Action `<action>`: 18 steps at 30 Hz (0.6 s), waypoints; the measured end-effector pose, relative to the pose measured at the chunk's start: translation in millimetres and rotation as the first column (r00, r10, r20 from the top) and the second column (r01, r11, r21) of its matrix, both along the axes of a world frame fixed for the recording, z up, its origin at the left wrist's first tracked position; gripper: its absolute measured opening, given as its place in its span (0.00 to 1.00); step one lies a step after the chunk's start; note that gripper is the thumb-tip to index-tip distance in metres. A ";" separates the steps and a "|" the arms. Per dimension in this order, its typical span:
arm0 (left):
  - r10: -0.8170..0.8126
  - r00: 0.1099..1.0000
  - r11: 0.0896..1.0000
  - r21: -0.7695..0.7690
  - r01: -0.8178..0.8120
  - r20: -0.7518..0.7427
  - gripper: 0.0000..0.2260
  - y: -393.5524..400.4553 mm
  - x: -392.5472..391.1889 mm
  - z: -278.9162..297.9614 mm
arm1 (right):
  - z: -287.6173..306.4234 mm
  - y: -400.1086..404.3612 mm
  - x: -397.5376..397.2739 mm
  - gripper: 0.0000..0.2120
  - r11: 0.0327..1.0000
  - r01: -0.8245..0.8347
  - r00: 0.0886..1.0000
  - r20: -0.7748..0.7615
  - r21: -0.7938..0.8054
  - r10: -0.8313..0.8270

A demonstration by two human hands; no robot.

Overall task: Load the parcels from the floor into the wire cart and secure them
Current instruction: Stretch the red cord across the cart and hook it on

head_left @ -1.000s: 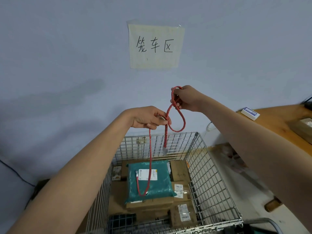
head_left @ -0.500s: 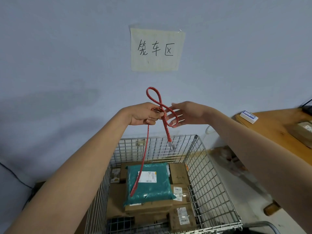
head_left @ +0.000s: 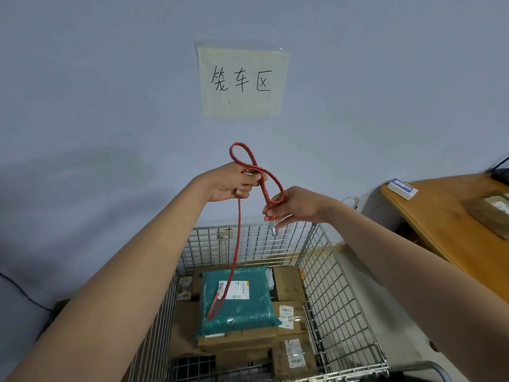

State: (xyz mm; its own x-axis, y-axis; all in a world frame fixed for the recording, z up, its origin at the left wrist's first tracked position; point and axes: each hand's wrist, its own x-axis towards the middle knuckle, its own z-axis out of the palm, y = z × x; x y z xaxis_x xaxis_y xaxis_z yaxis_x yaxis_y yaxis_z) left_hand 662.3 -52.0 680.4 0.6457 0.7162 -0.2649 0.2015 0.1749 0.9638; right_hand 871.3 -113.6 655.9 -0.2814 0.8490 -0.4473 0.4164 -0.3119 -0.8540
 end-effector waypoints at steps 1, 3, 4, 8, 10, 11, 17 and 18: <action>0.010 0.998 1.000 0.015 -0.010 -0.064 0.08 2.2 2.6 -1.9 | -1.4 -1.4 5.2 0.10 1.000 0.018 0.999 0.028 0.026 -0.019; 0.051 0.963 0.994 0.104 -0.024 -0.265 0.09 7.2 7.2 -5.4 | -5.1 -3.9 19.0 0.09 0.997 0.035 0.993 0.110 0.071 -0.043; 0.065 0.928 0.990 0.140 -0.014 -0.366 0.11 9.0 9.3 -6.3 | -7.9 -4.3 28.3 0.08 0.996 0.038 0.984 0.169 0.087 -0.052; -0.155 0.741 0.980 -0.009 0.197 -0.654 0.11 11.3 10.8 2.1 | -21.4 0.8 73.7 0.06 0.980 0.072 0.861 0.484 0.185 -0.154; -0.270 0.594 0.951 -0.113 0.289 -0.758 0.11 10.3 10.7 5.4 | -27.5 5.3 102.5 0.06 0.963 0.086 0.780 0.584 0.255 -0.225; -0.265 0.568 0.953 -0.122 0.277 -0.780 0.12 11.1 10.9 4.7 | -30.2 7.5 117.5 0.07 0.959 0.086 0.753 0.613 0.269 -0.240; 0.310 0.705 0.936 0.333 -0.111 -0.637 0.18 32.1 8.8 -17.7 | -38.8 3.4 189.2 0.14 0.978 0.026 0.655 0.736 0.205 -0.172; 0.342 0.695 0.924 0.362 -0.126 -0.633 0.18 34.5 10.1 -21.0 | -39.3 2.4 197.5 0.13 0.978 0.022 0.651 0.739 0.207 -0.172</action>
State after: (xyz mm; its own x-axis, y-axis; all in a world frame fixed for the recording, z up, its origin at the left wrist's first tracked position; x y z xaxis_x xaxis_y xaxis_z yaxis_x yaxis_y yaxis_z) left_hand 672.4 -17.4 659.3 0.1708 0.9280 -0.3311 0.8006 0.0652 0.5956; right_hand 1068.8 -111.3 616.6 0.1750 0.9316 -0.3187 0.9120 -0.2754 -0.3041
